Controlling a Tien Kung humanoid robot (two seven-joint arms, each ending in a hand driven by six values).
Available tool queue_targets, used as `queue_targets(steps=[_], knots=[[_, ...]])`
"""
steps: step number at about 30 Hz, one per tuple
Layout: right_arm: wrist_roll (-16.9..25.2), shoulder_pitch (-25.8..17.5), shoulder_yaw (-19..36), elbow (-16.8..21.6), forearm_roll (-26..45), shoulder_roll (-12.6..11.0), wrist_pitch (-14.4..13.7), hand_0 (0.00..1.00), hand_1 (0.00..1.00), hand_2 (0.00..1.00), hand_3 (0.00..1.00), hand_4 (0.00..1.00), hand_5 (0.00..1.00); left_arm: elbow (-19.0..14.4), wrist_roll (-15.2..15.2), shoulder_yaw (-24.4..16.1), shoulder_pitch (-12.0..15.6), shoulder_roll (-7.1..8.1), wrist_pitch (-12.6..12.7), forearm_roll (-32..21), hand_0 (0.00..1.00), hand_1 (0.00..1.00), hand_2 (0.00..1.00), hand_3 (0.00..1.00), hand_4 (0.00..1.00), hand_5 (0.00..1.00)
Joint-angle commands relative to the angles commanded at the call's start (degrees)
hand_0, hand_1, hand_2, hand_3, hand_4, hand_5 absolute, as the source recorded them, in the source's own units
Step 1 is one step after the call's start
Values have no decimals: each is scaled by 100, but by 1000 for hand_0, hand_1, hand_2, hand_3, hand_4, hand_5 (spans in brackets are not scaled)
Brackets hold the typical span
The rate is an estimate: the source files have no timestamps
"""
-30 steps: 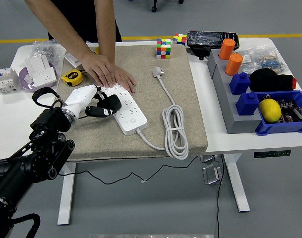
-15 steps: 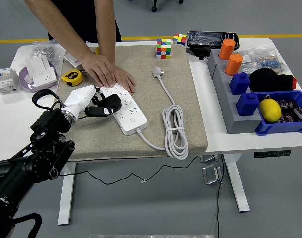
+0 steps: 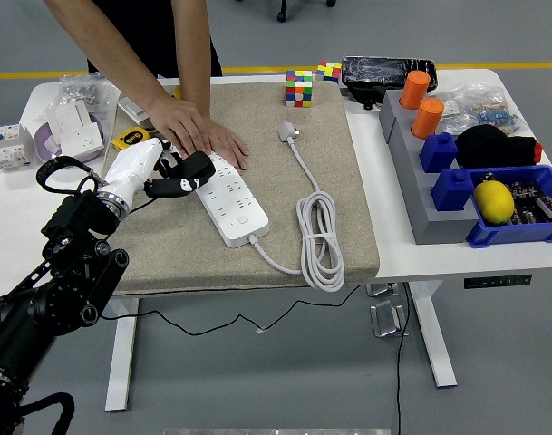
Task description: Pick up the plug,place it near the board,insert it into the board,press the button
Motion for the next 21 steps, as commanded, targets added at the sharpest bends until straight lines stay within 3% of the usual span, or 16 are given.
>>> queue_targets(steps=[6,11,21], knots=[[2,-14,40,-6,-3,9,-1,782,739,731,756,998,998,-287,-17,-146,160,187,41,0,456,406,301,300,565,356],[3,-11,67,-8,-4,9,0,781,739,731,756,998,998,-55,-44,-232,309,352,-58,0,456,415,302,307,572,365],[8,11,106,-3,-23,14,-7,782,739,731,756,998,998,276,-97,-257,464,308,-48,0,456,433,312,321,588,377]])
